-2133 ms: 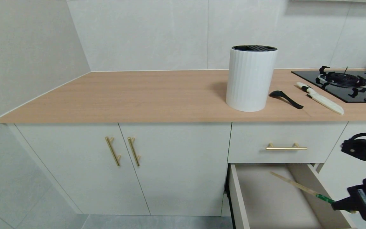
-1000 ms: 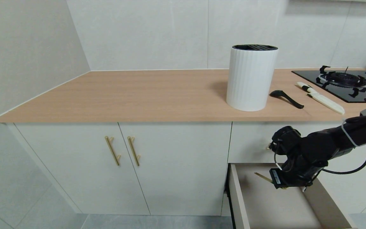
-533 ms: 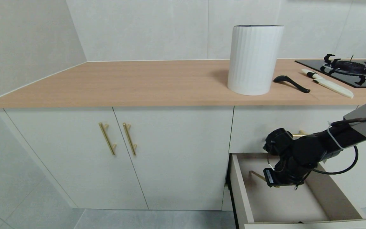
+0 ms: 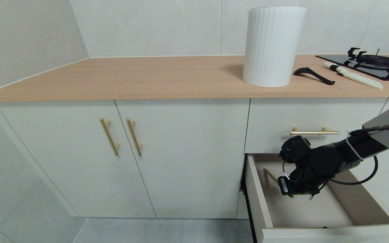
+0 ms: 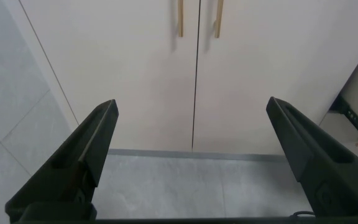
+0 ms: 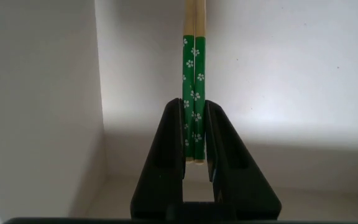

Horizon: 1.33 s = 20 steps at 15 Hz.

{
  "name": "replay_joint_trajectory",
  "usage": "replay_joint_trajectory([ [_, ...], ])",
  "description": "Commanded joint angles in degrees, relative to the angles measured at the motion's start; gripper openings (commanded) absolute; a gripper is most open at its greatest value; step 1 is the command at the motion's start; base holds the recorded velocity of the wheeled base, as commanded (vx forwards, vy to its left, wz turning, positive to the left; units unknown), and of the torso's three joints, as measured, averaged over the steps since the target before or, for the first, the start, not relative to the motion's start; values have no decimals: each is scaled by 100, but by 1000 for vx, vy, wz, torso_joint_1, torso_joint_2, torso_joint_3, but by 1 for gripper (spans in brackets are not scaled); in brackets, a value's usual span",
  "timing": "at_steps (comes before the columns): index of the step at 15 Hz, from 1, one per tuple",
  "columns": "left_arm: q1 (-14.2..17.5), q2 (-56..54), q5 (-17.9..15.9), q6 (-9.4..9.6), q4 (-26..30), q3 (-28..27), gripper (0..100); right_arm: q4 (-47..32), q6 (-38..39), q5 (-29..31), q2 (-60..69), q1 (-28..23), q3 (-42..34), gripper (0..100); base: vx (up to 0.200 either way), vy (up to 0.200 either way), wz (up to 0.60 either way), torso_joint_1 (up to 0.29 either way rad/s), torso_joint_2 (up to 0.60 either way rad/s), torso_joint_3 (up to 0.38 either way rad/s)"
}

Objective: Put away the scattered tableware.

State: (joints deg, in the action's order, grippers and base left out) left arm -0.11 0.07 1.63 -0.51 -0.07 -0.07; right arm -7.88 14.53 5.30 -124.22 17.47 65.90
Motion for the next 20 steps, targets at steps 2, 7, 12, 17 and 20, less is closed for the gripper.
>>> replay_joint_trajectory([
  [2, 2, 1, 4, -2, 7, -1, 100, 243, -3, 129, -340, 2, -51, 0, 0, 0, 0, 0, 0, 0],
  [7, 2, 1, 4, -2, -1, 7, 100, 1121, -3, 603, -981, -7, -157, 0, 0, 0, 0, 0, 0, 0],
  [12, 2, 1, 4, -10, -1, -1, 100, 1209, -12, 603, -1025, -33, -148, 0, 0, 0, 0, 0, 0, 0],
  [17, 2, 1, 4, -2, -1, 7, 100, 1174, -12, 560, -753, -33, -236, 100, 0, 0, 0, 0, 0, 0],
  [20, 2, 1, 4, -2, -1, -1, 100, 1165, -38, 463, 328, -15, -666, 100, 0, 0, 0, 0, 0, 0],
])
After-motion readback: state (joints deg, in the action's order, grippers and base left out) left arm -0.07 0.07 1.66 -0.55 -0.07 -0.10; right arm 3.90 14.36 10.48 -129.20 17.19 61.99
